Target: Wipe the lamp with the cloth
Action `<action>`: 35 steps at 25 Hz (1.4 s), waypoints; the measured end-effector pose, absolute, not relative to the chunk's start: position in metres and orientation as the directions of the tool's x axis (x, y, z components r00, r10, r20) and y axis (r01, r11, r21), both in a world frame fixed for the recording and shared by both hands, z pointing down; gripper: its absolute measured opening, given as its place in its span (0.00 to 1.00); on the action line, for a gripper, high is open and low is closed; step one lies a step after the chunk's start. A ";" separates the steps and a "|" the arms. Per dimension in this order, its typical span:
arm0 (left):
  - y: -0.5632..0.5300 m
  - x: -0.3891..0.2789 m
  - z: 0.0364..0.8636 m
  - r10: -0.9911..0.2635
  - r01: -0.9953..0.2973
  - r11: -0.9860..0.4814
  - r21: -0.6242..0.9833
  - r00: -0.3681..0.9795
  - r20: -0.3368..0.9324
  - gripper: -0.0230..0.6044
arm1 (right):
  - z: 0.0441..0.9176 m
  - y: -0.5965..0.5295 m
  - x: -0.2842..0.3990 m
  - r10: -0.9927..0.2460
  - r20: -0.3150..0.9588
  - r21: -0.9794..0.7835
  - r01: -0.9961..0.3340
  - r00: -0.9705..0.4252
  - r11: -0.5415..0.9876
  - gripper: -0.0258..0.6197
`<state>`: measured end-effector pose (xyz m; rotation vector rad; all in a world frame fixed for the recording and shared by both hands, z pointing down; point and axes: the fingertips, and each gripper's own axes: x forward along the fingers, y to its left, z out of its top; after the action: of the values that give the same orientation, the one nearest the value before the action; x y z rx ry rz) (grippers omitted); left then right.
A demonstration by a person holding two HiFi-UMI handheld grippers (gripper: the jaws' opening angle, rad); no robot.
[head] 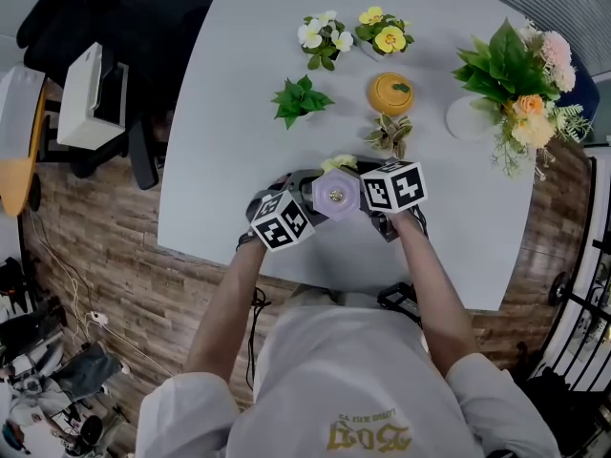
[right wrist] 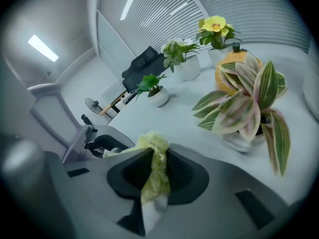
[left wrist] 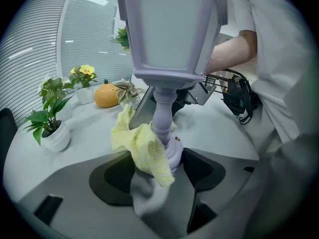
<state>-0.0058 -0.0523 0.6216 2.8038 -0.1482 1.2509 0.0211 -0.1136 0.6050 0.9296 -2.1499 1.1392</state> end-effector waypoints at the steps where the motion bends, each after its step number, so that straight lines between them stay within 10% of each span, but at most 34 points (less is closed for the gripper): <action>1: -0.052 -0.006 0.622 -0.061 -0.116 -0.993 0.022 0.664 0.745 0.52 | 0.605 -0.113 0.021 -0.323 0.712 -0.491 -0.771 -0.624 0.406 0.17; 35: -0.053 -0.005 0.623 -0.057 -0.116 -0.993 0.028 0.663 0.746 0.52 | 0.608 -0.059 0.045 -0.214 0.764 -0.490 -0.763 -0.609 0.422 0.17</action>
<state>-0.0053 -0.0530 0.6232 2.7981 -0.1458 1.2520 0.0451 -0.0587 0.6078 0.8223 -2.0641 1.1551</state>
